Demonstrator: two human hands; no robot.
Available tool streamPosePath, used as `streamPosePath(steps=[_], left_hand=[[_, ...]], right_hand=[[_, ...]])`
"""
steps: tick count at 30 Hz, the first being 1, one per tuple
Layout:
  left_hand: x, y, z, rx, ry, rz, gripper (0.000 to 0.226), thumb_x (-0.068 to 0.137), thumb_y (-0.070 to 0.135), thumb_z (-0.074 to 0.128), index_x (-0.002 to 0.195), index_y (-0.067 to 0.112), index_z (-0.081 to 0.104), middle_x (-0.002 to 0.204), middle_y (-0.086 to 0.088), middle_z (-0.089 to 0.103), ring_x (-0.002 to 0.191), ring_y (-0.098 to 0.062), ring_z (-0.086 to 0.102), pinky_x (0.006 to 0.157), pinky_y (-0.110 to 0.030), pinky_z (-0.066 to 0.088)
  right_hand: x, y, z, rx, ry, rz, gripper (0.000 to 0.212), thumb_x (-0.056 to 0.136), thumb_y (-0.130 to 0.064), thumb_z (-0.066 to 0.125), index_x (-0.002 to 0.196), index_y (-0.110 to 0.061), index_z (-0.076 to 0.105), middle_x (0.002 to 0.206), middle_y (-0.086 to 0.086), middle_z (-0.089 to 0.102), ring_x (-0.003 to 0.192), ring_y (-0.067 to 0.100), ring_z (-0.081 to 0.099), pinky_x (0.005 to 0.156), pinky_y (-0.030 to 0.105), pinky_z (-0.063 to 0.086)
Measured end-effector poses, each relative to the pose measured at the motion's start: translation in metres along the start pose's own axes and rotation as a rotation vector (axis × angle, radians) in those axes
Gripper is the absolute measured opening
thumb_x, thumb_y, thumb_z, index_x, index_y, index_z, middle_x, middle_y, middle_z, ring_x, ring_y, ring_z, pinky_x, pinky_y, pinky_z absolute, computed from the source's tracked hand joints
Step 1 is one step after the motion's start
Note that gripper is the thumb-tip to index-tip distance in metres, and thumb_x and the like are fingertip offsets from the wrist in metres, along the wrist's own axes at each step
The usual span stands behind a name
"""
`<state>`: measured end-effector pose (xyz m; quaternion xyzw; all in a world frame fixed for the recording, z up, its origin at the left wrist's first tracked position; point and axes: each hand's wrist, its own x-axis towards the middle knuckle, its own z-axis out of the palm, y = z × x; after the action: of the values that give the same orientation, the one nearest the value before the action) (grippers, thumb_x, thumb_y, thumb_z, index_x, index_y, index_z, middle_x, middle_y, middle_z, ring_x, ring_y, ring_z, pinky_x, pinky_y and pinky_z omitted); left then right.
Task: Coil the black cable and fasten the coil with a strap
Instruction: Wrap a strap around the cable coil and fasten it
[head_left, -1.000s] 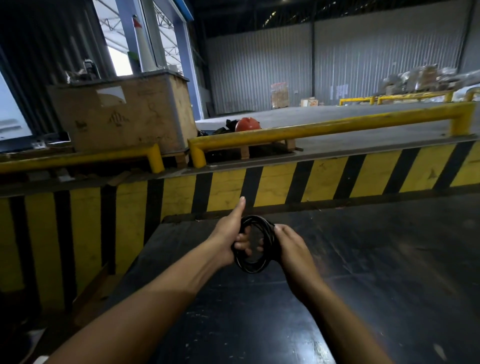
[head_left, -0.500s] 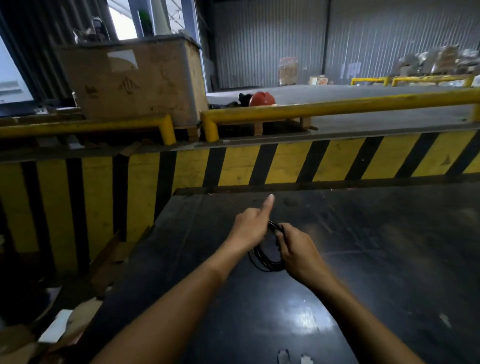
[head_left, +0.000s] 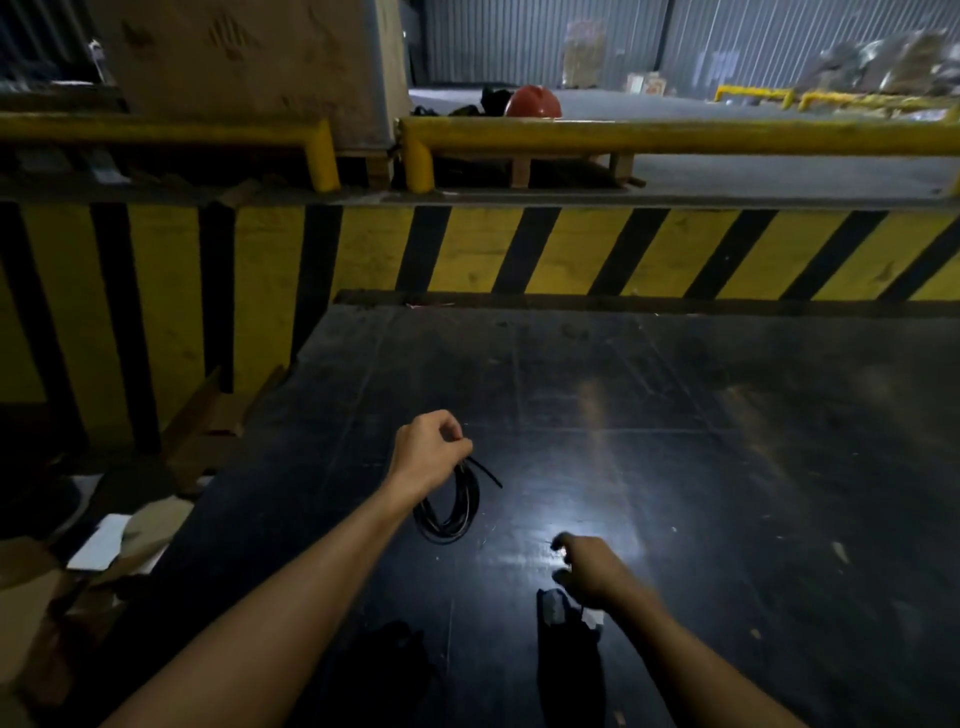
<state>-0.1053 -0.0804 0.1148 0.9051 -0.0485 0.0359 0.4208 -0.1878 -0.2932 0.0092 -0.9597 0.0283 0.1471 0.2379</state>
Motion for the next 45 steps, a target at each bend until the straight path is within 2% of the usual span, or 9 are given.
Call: streamPosePath(steps=[4,10,14,18,21,24,28,40,45], left_hand=[[-0.004,-0.011,-0.004,0.029,-0.04,-0.018,0.004,0.073,0.016,0.068,0.073,0.018,0.064,0.058,0.006,0.059,0.051,-0.008,0.052,0.048,-0.021,0.04],[-0.004,-0.013,-0.004,0.026,-0.088,-0.005,0.006,0.075,0.015,0.066,0.081,0.018,0.068,0.06,0.005,0.059,0.053,-0.01,0.053,0.053,-0.024,0.043],[0.006,-0.002,-0.011,0.016,-0.115,0.06,0.011,0.075,0.014,0.067,0.076,0.024,0.066,0.056,0.014,0.054,0.05,0.001,0.047,0.048,-0.014,0.038],[0.02,0.019,-0.022,0.031,-0.297,0.138,0.014,0.077,0.015,0.069,0.09,0.017,0.073,0.075,0.004,0.068,0.064,-0.002,0.058,0.063,-0.019,0.047],[0.027,0.044,-0.033,-0.095,-0.406,0.202,0.025,0.08,0.01,0.067,0.104,0.006,0.071,0.071,0.008,0.07,0.052,0.01,0.057,0.049,-0.004,0.04],[0.032,0.072,-0.047,-0.22,-0.454,0.215,0.023,0.081,0.016,0.067,0.104,0.015,0.071,0.047,0.018,0.059,0.037,0.005,0.049,0.035,-0.01,0.032],[0.04,0.1,-0.064,-0.367,-0.516,0.272,0.017,0.079,0.026,0.068,0.095,0.021,0.074,0.055,0.005,0.047,0.04,-0.005,0.034,0.036,-0.019,0.024],[0.051,0.138,-0.086,-0.393,-0.573,0.428,0.009,0.079,0.026,0.067,0.076,0.019,0.073,0.046,0.012,0.051,0.037,-0.005,0.038,0.034,-0.019,0.027],[0.052,0.144,-0.093,-0.379,-0.553,0.455,0.016,0.086,0.024,0.062,0.087,0.012,0.073,0.045,0.01,0.043,0.037,-0.005,0.033,0.034,-0.019,0.026]], right_hand=[[0.004,0.011,0.033,-0.275,-0.104,0.017,0.034,0.091,-0.021,0.047,0.123,-0.011,0.053,0.127,0.017,0.055,0.115,0.032,0.054,0.094,0.035,0.044],[0.011,0.006,0.041,-0.318,-0.074,0.025,0.028,0.095,-0.027,0.046,0.111,-0.005,0.051,0.121,0.019,0.059,0.109,0.032,0.058,0.087,0.035,0.046],[0.014,-0.011,0.003,0.013,0.054,0.038,0.022,0.087,-0.031,0.06,0.093,-0.01,0.057,0.095,0.009,0.068,0.087,0.025,0.063,0.066,0.03,0.045],[0.018,-0.048,-0.093,0.384,0.304,-0.122,0.016,0.075,-0.021,0.076,0.074,-0.017,0.061,0.066,0.001,0.066,0.059,0.009,0.056,0.052,0.019,0.039],[0.009,-0.074,-0.158,0.567,0.323,-0.271,0.009,0.078,-0.017,0.074,0.083,-0.018,0.067,0.072,0.001,0.067,0.055,-0.001,0.056,0.049,0.012,0.042],[-0.002,-0.095,-0.2,0.594,0.275,-0.355,0.017,0.08,-0.019,0.072,0.094,-0.023,0.065,0.082,0.003,0.068,0.053,-0.006,0.055,0.045,0.008,0.042],[-0.011,-0.115,-0.234,0.609,0.253,-0.382,0.031,0.076,-0.021,0.075,0.103,-0.019,0.059,0.083,0.001,0.069,0.055,-0.003,0.057,0.048,0.012,0.044],[-0.028,-0.135,-0.263,0.576,0.311,-0.52,0.007,0.084,-0.017,0.066,0.089,-0.011,0.065,0.073,0.004,0.062,0.055,0.004,0.049,0.048,0.014,0.04],[-0.032,-0.133,-0.264,0.486,0.346,-0.584,0.019,0.08,-0.021,0.071,0.098,-0.02,0.066,0.083,0.002,0.065,0.07,0.011,0.06,0.065,0.022,0.051]])
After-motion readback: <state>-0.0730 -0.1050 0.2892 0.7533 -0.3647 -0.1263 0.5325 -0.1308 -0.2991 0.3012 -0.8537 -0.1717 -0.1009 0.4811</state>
